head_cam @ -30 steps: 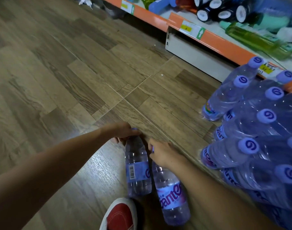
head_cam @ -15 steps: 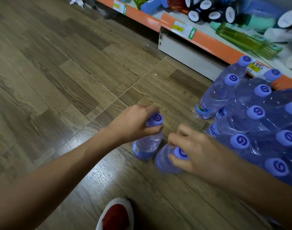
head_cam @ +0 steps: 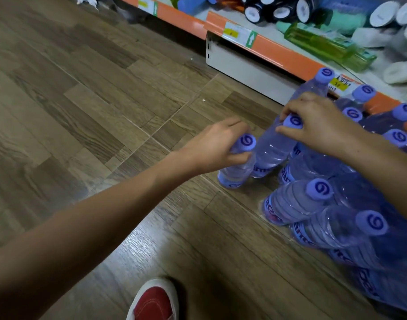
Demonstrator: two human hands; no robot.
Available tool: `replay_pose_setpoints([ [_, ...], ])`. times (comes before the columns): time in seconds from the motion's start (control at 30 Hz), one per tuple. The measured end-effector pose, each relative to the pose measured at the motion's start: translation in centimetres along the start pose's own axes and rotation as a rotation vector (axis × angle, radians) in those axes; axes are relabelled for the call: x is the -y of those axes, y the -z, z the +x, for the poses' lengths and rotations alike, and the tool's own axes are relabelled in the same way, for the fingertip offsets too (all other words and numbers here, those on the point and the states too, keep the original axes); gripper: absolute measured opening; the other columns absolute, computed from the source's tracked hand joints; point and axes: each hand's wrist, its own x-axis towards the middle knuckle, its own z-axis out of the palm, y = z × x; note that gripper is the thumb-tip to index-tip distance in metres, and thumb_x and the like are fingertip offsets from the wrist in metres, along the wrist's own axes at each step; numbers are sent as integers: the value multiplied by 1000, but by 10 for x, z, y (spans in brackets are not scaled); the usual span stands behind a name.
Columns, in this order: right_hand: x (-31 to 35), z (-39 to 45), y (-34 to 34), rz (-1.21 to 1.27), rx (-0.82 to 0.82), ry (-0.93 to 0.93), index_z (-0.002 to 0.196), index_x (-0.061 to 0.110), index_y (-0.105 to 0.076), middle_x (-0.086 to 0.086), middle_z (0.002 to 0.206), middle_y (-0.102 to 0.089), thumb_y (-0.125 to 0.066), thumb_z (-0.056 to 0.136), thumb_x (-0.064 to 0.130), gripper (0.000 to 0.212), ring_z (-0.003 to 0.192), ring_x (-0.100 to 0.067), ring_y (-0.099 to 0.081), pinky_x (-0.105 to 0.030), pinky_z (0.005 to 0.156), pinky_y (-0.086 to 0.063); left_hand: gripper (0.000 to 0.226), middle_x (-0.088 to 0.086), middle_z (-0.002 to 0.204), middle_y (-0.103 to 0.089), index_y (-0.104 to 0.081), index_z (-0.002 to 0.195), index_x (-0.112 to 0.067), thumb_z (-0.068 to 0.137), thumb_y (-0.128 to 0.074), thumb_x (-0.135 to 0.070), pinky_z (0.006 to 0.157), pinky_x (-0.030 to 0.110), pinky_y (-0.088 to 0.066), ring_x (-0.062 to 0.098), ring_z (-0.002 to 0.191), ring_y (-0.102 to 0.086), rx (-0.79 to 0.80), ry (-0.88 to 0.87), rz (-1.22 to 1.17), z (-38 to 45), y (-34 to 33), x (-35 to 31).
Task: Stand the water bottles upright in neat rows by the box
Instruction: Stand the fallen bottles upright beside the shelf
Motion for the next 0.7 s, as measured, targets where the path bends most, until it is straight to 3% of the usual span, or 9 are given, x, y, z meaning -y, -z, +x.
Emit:
replay_pose_setpoints([
  [0.13, -2, 0, -6, -64, 45, 9, 104, 4, -60, -18, 109, -50, -66, 83, 25, 30, 108, -35, -48, -39, 86, -39, 33, 5, 90, -52, -58, 102, -4, 79, -65, -28, 71, 30, -39, 27, 87, -55, 45, -26, -12, 14, -10, -10],
  [0.23, -6, -7, -2, -64, 32, 0, 104, 6, -61, -15, 104, -47, -67, 82, 24, 29, 105, -35, -49, -40, 85, -40, 33, -2, 86, -45, -59, 100, -4, 79, -65, -29, 70, 30, -39, 20, 79, -49, 43, -65, -89, 14, -14, -17],
  [0.33, -9, -15, -6, -33, 62, 27, 110, 8, -58, -7, 103, -40, -65, 84, 22, 31, 103, -33, -49, -38, 84, -39, 33, 6, 91, -52, -59, 102, -3, 79, -64, -26, 71, 29, -40, 16, 79, -48, 108, -118, -124, 10, -25, -28],
  [0.47, -11, -23, -10, 39, 41, 36, 131, 12, -50, -9, 121, -44, -59, 88, 25, 46, 113, -27, -48, -30, 93, -34, 48, -7, 92, -37, -56, 109, -10, 75, -49, -42, 74, 25, -39, 13, 83, -46, 92, -84, -183, 6, -35, -31],
  [0.57, -14, -36, -6, 162, 24, -3, 140, 15, -41, -9, 137, -46, -58, 89, 27, 55, 127, -23, -44, -26, 101, -31, 50, -7, 96, -40, -53, 115, -17, 76, -48, -48, 81, 33, -47, 15, 89, -50, 103, -45, -173, 3, -39, -27],
  [0.63, -19, -50, 5, 205, -24, 4, 138, 14, -43, -5, 137, -48, -61, 88, 28, 55, 125, -20, -47, -19, 99, -30, 52, -3, 103, -45, -50, 116, -21, 76, -47, -53, 84, 37, -47, 15, 94, -51, 121, -37, -181, 0, -40, -25],
  [0.7, -33, -68, 24, 246, -109, -37, 132, 16, -51, 3, 125, -52, -64, 85, 30, 51, 112, -9, -52, -10, 92, -33, 55, -6, 109, -44, -48, 117, -24, 73, -48, -59, 90, 34, -44, 12, 102, -50, 116, -31, -196, 0, -42, -26],
])
